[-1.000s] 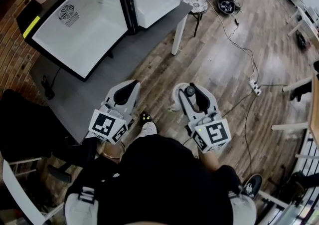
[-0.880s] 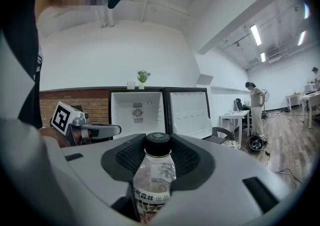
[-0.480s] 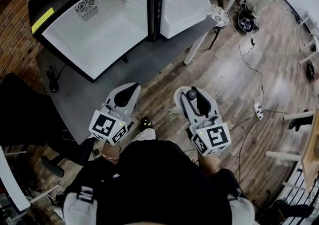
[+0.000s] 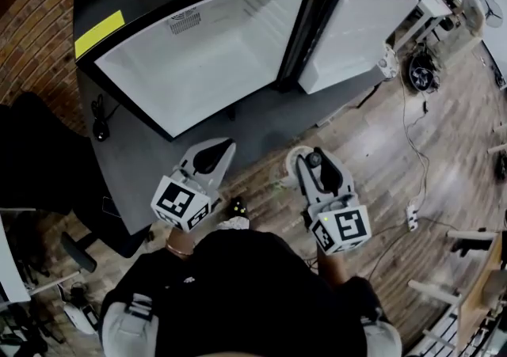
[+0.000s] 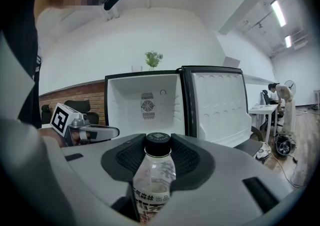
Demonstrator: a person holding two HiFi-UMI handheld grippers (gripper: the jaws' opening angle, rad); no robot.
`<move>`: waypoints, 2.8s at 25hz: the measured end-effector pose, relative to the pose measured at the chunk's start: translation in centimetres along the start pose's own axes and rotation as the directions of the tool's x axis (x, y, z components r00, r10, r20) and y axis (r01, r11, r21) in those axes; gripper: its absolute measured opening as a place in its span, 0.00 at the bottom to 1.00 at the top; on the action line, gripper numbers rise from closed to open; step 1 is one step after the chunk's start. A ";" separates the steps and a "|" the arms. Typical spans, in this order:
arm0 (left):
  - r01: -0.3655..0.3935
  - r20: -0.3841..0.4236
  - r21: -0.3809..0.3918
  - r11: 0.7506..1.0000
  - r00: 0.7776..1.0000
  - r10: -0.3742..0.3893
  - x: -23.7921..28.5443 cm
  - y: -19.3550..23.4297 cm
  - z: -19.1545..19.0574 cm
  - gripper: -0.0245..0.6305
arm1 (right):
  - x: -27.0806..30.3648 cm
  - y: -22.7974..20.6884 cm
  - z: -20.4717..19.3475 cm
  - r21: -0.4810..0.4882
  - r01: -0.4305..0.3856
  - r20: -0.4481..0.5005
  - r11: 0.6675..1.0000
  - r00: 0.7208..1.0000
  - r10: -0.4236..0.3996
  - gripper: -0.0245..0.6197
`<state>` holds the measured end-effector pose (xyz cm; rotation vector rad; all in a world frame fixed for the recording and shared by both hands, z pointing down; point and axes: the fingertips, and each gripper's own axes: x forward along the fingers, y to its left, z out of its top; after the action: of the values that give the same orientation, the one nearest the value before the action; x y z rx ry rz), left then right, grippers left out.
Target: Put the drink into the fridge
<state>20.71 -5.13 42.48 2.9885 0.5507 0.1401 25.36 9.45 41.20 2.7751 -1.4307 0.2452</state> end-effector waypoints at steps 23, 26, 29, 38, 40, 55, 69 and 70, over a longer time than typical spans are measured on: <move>-0.322 0.037 -0.055 0.945 0.945 0.324 -4.4 10.7 2.8 0.03 | 17.9 5.5 5.9 -0.089 -0.366 -0.004 0.926 0.930 0.367 0.27; -0.390 0.051 -0.057 0.919 0.918 0.392 -5.2 11.5 3.1 0.03 | 20.2 6.3 6.2 -0.108 -0.429 -0.007 0.897 0.903 0.430 0.27; -0.462 0.065 -0.067 0.885 0.883 0.465 -6.1 12.3 3.2 0.03 | 22.1 7.1 6.5 -0.118 -0.492 -0.009 0.862 0.869 0.495 0.27; -0.597 0.072 -0.083 0.798 0.795 0.602 -7.3 12.5 3.3 0.03 | 26.8 9.4 7.2 -0.164 -0.628 -0.035 0.761 0.775 0.631 0.27; -0.627 0.069 -0.092 0.774 0.771 0.633 -7.9 12.5 3.3 0.03 | 27.6 10.0 7.4 -0.169 -0.647 -0.035 0.743 0.758 0.652 0.27; -0.778 0.074 -0.104 0.619 0.615 0.785 -12.5 12.0 3.5 0.03 | 32.8 12.6 7.5 -0.199 -0.702 -0.058 0.684 0.705 0.707 0.27; -0.836 0.055 -0.130 0.534 0.531 0.845 -15.0 11.6 3.1 0.03 | 35.9 12.4 6.3 -0.239 -0.681 -0.090 0.692 0.726 0.682 0.27; -0.837 0.055 -0.132 0.532 0.529 0.847 -15.1 11.7 3.1 0.03 | 36.0 12.4 6.2 -0.239 -0.679 -0.092 0.695 0.728 0.680 0.27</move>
<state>11.08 -21.64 39.62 2.8326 -0.9588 0.0515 36.68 -27.36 39.41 1.9237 -2.2534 0.0401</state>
